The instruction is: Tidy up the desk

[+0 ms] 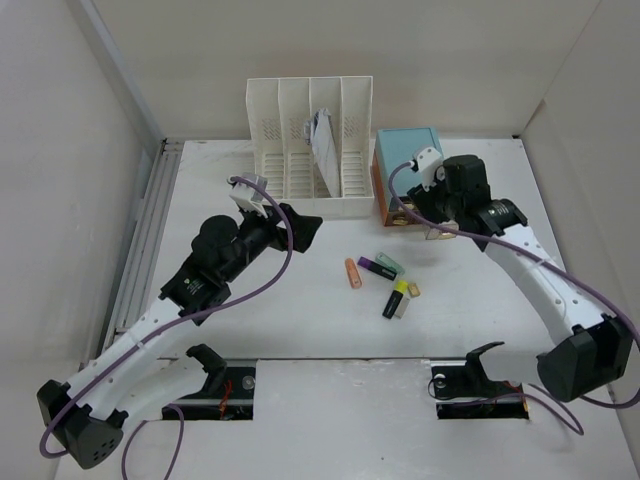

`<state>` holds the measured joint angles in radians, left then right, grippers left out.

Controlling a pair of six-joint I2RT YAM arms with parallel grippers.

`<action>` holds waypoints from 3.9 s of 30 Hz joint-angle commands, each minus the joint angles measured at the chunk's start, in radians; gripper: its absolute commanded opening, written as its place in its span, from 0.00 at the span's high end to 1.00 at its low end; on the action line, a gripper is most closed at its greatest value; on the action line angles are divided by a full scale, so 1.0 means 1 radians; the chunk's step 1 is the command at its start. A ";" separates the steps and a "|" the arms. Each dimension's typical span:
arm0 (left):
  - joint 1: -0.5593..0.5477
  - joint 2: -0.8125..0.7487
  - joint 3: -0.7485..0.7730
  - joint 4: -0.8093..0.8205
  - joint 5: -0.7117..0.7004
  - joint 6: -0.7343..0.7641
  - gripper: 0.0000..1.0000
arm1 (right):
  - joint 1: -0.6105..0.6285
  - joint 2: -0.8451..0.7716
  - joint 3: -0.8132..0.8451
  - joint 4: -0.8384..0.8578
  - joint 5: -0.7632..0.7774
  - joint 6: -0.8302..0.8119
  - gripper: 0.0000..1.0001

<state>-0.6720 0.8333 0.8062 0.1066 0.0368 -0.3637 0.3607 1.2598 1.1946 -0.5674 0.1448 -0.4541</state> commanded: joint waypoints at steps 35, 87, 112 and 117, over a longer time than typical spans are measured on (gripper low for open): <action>0.005 -0.025 -0.006 0.035 0.003 0.014 0.10 | -0.114 0.024 0.040 0.044 -0.088 0.045 0.59; 0.005 0.063 -0.036 0.174 0.199 -0.265 0.06 | -0.114 0.185 -0.181 0.399 0.033 -0.376 1.00; -0.026 0.227 -0.160 0.496 0.230 -0.454 0.07 | -0.114 0.102 -0.498 0.920 -0.033 -0.528 1.00; -0.026 0.227 -0.160 0.496 0.239 -0.454 0.07 | -0.114 0.134 -0.480 0.920 -0.033 -0.518 1.00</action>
<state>-0.6945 1.0676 0.6479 0.5350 0.2584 -0.8135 0.2489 1.3708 0.6872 0.2970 0.1387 -0.9779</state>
